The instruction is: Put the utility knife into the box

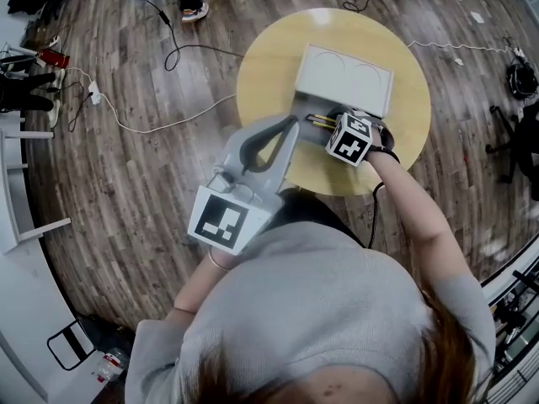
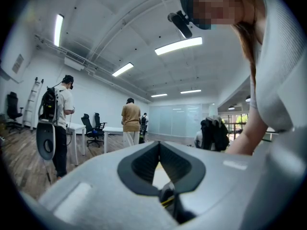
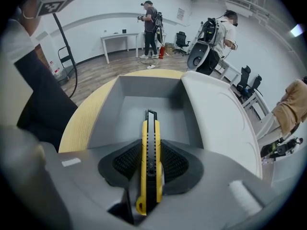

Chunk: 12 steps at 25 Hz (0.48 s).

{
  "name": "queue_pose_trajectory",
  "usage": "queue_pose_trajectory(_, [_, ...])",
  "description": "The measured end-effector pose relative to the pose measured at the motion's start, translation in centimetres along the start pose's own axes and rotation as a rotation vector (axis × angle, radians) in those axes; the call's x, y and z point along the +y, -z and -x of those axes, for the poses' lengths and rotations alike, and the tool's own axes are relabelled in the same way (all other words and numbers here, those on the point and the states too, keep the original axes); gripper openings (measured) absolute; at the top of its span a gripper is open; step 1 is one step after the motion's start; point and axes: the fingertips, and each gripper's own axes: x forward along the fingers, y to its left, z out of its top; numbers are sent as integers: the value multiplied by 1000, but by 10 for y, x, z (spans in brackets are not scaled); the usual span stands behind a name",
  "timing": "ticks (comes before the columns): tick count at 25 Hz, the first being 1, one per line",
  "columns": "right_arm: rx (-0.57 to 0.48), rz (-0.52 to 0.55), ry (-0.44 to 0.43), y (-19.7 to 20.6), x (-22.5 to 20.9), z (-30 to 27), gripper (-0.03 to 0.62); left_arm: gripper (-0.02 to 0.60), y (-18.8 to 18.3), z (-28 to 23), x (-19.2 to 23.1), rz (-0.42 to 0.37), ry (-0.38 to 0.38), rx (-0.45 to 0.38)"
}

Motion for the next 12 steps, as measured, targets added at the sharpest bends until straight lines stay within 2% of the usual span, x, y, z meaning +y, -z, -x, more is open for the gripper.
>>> queue_pose_trajectory(12, [-47,-50,2,0,-4,1,138,-3,-1,0,4,3,3,2])
